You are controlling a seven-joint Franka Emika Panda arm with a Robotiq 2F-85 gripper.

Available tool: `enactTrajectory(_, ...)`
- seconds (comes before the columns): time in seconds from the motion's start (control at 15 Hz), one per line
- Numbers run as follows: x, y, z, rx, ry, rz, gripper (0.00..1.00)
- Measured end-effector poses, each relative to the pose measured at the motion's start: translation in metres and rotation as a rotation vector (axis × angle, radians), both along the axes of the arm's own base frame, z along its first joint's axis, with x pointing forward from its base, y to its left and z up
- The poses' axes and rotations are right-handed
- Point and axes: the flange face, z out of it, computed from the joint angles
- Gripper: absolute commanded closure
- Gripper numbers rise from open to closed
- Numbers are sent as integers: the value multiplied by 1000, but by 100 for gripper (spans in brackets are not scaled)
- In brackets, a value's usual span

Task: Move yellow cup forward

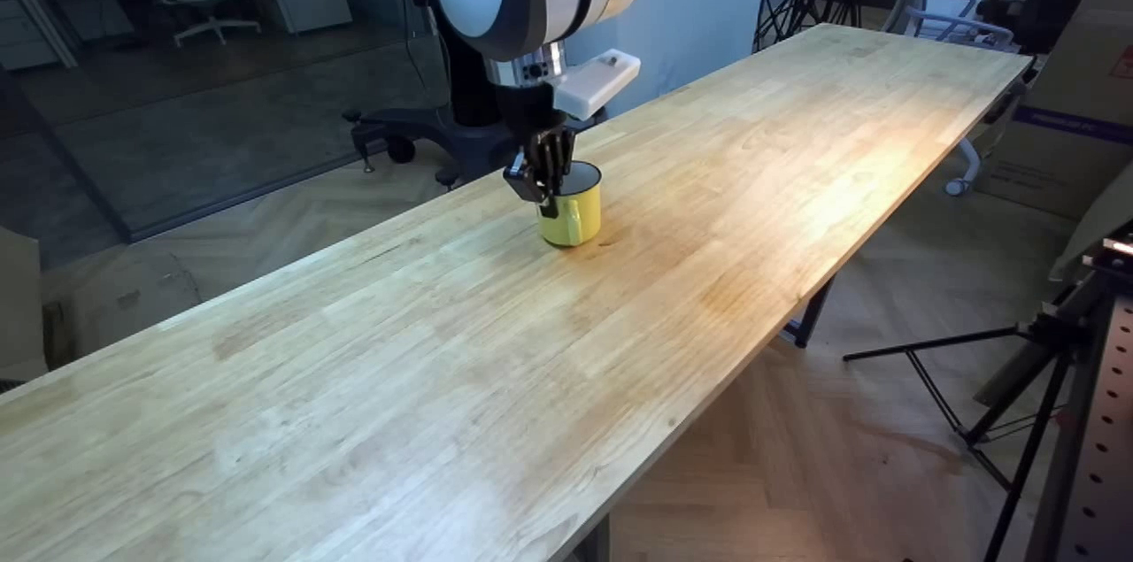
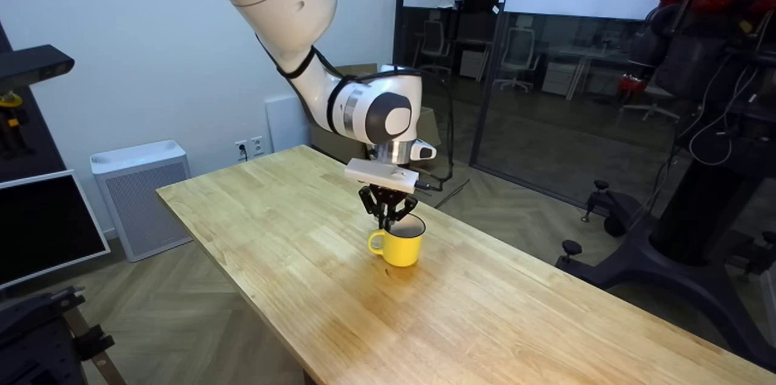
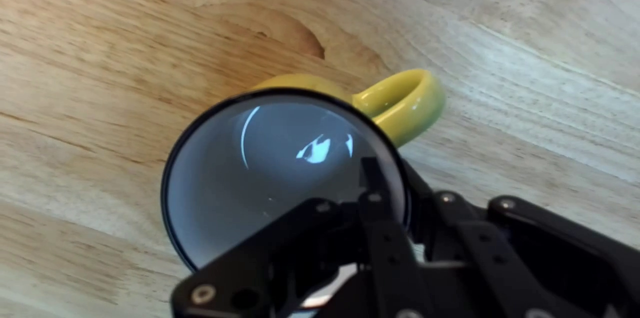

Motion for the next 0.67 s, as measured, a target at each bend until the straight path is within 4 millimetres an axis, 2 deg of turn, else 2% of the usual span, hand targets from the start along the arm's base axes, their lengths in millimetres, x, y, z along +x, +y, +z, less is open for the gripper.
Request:
enactTrajectory(0.2, -19, 9, -1, -24, 10, -77, 97)
enactTrajectory(0.67, -102, 58, 7, -39, -13, -233, 97)
